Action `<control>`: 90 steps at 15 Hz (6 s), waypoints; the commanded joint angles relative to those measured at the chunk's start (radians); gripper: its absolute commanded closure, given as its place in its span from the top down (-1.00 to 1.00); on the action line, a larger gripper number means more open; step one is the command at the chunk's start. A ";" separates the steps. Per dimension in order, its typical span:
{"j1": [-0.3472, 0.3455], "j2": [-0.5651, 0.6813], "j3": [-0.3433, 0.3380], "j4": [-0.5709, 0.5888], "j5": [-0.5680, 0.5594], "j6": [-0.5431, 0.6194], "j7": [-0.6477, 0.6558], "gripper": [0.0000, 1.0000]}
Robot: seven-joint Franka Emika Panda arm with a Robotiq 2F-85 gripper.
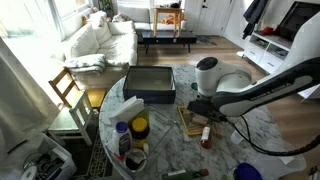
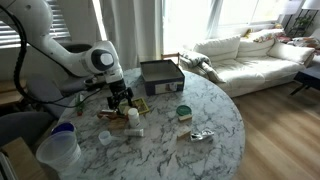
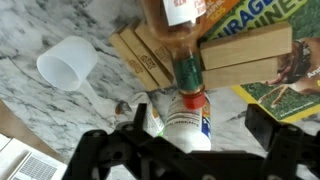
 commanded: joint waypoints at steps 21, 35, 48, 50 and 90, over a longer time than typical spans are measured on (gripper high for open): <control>0.188 -0.047 -0.064 0.019 0.092 -0.059 0.073 -0.85; 0.217 -0.166 0.088 0.006 -0.067 -0.273 0.195 -0.85; 0.223 -0.241 0.165 -0.058 -0.068 -0.274 0.195 0.33; 0.221 -0.252 0.168 -0.063 -0.065 -0.275 0.191 0.65; 0.159 -0.501 0.210 -0.384 1.025 0.061 -0.039 1.00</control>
